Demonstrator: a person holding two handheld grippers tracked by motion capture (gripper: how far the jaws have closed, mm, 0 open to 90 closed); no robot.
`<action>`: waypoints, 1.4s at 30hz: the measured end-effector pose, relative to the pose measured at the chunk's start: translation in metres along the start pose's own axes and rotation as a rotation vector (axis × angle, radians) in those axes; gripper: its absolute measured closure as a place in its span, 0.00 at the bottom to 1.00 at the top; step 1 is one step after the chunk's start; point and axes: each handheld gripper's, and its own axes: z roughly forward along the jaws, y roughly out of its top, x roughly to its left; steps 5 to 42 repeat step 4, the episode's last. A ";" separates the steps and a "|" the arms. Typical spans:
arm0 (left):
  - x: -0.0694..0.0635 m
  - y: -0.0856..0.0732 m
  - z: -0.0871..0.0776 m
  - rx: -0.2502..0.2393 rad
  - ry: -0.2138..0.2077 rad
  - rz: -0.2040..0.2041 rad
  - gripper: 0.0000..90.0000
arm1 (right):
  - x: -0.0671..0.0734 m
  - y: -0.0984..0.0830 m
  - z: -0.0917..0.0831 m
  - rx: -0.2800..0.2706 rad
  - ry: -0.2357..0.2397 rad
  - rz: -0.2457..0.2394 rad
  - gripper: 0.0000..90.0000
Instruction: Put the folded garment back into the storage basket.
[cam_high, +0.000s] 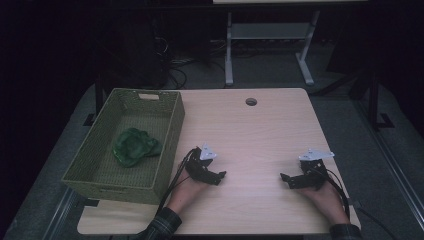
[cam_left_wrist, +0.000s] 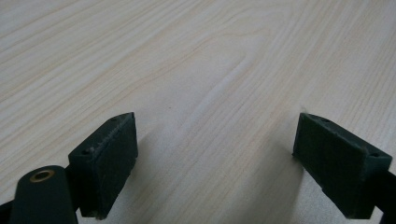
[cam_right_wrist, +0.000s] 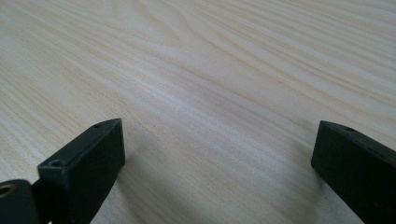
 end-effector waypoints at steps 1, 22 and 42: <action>0.000 0.000 0.000 0.000 -0.001 -0.004 0.14 | 0.000 0.000 0.000 -0.001 0.000 0.000 0.03; -0.001 0.000 0.000 0.000 -0.002 -0.007 0.14 | 0.000 0.000 0.000 0.000 0.000 0.000 0.03; -0.001 0.000 0.000 0.000 -0.002 -0.007 0.14 | 0.000 0.000 0.000 0.000 0.000 0.000 0.03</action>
